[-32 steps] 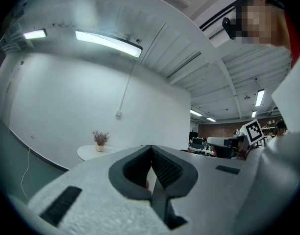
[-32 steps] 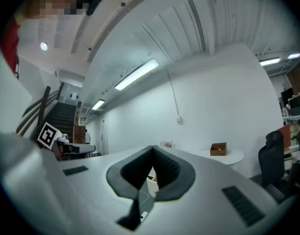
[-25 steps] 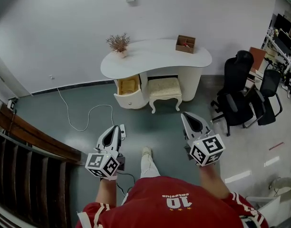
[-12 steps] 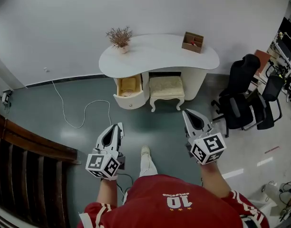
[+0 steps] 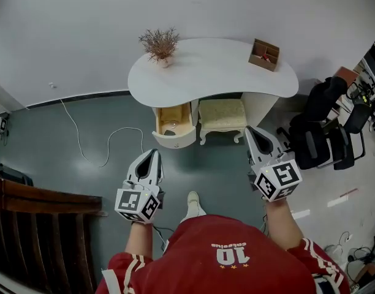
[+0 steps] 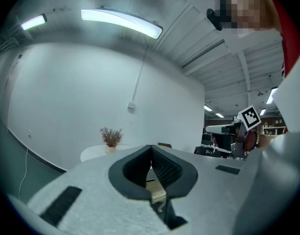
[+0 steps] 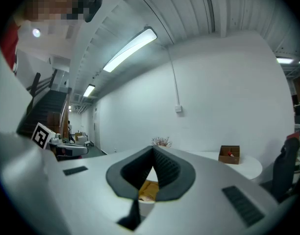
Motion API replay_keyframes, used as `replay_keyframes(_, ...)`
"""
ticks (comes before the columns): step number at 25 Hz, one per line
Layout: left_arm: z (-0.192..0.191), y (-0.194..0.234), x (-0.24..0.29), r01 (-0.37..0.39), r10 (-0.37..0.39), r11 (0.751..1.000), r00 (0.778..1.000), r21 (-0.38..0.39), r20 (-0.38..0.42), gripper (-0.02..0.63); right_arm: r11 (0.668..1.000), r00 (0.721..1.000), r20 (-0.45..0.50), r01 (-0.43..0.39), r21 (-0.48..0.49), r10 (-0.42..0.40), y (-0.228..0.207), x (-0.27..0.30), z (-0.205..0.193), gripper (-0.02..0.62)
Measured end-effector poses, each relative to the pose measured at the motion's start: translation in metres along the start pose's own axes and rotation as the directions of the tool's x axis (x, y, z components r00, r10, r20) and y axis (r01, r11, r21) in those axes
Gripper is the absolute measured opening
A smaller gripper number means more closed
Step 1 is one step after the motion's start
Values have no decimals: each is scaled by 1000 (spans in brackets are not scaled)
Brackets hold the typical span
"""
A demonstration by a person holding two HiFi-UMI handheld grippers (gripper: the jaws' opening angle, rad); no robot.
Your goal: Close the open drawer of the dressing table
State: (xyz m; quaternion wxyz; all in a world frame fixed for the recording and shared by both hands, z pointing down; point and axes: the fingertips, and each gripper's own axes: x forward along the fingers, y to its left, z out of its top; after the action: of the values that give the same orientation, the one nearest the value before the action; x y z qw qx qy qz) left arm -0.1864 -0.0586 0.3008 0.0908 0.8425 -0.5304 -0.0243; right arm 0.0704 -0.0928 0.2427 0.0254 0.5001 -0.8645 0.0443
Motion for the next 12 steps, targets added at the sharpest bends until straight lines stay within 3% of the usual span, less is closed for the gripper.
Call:
replay_keyframes(4,10,35,39,43,-44,999,999,26,13,5,999,1000,-11,10,-36,-10,2,44,-1,5)
replay_keyframes(9,-8,56,74,53,-51,998,998,43,-31,-1,997,998,-60,-19,-78,14,4,72,-12,4)
replay_keyframes(12,-20,58,87,56,-54,998,996,26,-68,115,999,997,-73,-27,-44,24,-6,87,-13,3)
